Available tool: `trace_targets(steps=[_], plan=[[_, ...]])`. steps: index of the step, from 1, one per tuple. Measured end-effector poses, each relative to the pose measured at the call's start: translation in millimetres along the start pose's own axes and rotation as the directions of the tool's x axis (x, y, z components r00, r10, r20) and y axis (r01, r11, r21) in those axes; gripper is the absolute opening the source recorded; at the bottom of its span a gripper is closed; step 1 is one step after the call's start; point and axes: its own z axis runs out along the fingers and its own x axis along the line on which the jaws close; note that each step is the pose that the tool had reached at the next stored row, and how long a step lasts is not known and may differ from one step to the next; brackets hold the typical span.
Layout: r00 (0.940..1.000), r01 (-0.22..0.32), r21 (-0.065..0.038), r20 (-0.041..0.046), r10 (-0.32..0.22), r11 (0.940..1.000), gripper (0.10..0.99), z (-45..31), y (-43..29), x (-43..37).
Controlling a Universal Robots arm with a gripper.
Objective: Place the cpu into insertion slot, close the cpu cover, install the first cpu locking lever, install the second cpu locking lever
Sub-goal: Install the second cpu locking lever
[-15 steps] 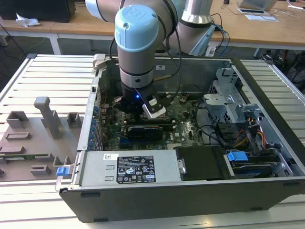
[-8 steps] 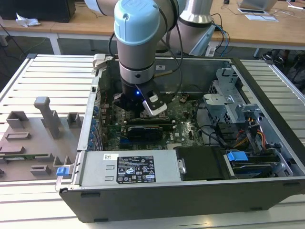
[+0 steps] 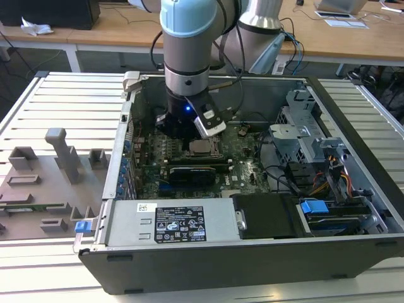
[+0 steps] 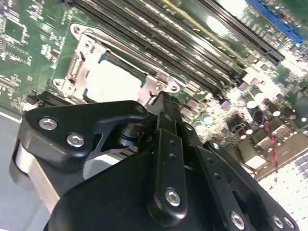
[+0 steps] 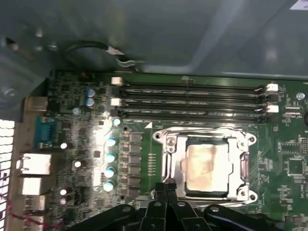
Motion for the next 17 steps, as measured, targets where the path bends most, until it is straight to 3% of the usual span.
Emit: trace_targets(steps=[3, 7, 17], plan=[[0.9998, -0.001, 0.014, -0.0197, 0.002, 0.9999, 0.106, 0.6, 1.7, -18.3], [0.9997, -0.001, 0.035, -0.0231, 0.002, 0.9994, 0.106, -4.3, 3.4, -22.8], [0.9995, -0.001, 0.054, -0.0302, 0.003, 0.9985, 0.106, -17.3, 5.7, -29.4]])
